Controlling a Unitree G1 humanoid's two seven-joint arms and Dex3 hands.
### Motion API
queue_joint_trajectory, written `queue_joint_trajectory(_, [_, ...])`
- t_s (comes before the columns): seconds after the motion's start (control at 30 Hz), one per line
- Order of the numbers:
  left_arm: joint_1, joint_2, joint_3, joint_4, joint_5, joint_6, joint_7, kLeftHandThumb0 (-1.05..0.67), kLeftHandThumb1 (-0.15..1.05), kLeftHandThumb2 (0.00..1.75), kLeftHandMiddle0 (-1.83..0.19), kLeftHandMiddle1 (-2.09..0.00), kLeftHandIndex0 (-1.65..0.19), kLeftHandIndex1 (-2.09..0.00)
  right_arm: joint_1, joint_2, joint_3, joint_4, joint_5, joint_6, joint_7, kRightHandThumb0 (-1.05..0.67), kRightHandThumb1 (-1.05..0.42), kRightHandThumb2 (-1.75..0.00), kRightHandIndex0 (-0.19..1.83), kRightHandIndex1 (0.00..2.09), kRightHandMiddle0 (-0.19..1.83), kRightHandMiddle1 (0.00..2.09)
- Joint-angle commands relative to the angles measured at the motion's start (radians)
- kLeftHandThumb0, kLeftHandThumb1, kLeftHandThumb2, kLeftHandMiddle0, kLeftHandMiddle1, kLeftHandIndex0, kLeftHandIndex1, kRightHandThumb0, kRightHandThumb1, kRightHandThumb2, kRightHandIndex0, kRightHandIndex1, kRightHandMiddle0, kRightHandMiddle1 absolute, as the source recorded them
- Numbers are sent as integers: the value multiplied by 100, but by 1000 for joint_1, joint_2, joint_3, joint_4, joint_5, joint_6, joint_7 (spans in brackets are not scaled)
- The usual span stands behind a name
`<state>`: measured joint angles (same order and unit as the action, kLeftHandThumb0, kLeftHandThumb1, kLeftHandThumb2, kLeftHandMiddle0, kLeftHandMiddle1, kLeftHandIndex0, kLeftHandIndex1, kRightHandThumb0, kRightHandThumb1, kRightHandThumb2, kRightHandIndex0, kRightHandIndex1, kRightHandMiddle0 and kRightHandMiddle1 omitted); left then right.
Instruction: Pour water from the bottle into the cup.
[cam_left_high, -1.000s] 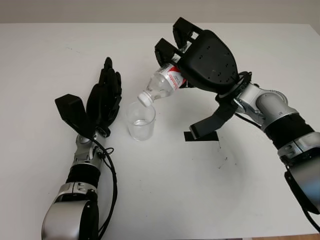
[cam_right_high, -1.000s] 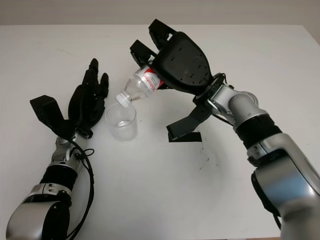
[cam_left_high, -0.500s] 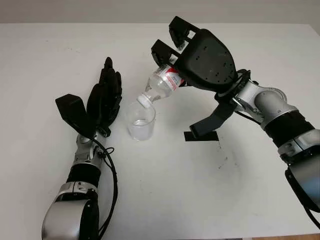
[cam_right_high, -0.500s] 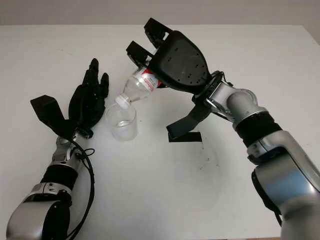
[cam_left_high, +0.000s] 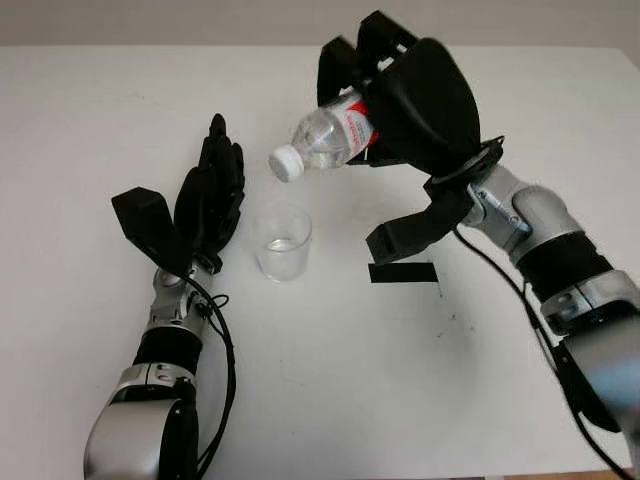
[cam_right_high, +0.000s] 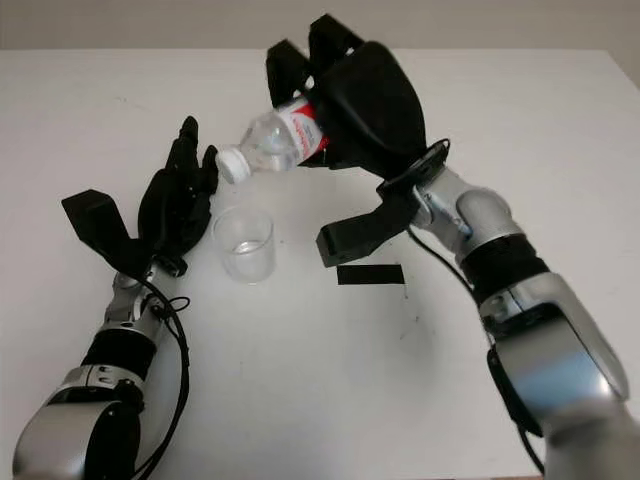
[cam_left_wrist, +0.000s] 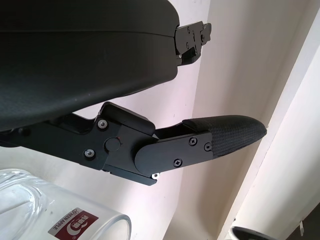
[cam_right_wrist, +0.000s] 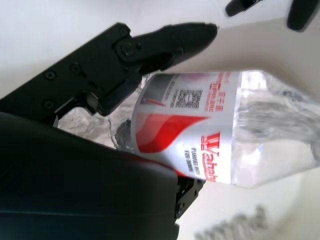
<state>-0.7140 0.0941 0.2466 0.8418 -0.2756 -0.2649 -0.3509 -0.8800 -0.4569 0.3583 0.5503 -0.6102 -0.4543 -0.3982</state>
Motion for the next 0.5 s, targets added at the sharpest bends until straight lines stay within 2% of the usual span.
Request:
queue_joint_trajectory(0.0, [32,-11,0,31,-3,13,-6,-85,105,62,19,0,19,0,53,37,-66,-88,113,59,99,-49,-105,-47,138,209,93,209])
queue_joint_trajectory(0.23, [33,-10,3,27,-8,20,-18,-84,105,62,19,0,19,0,188,140,-197,-296,352,289,322,-47,-105,-48,150,209,111,209])
queue_joint_trajectory(0.37, [35,-8,1,22,-5,23,-15,-84,105,63,19,0,19,0,257,185,-256,-418,458,409,396,-44,-105,-48,145,209,114,209])
queue_joint_trajectory(0.47, [34,-8,-1,21,-1,25,-8,-85,105,63,19,0,19,0,311,242,-326,-551,612,615,453,-47,-105,-47,133,209,107,209])
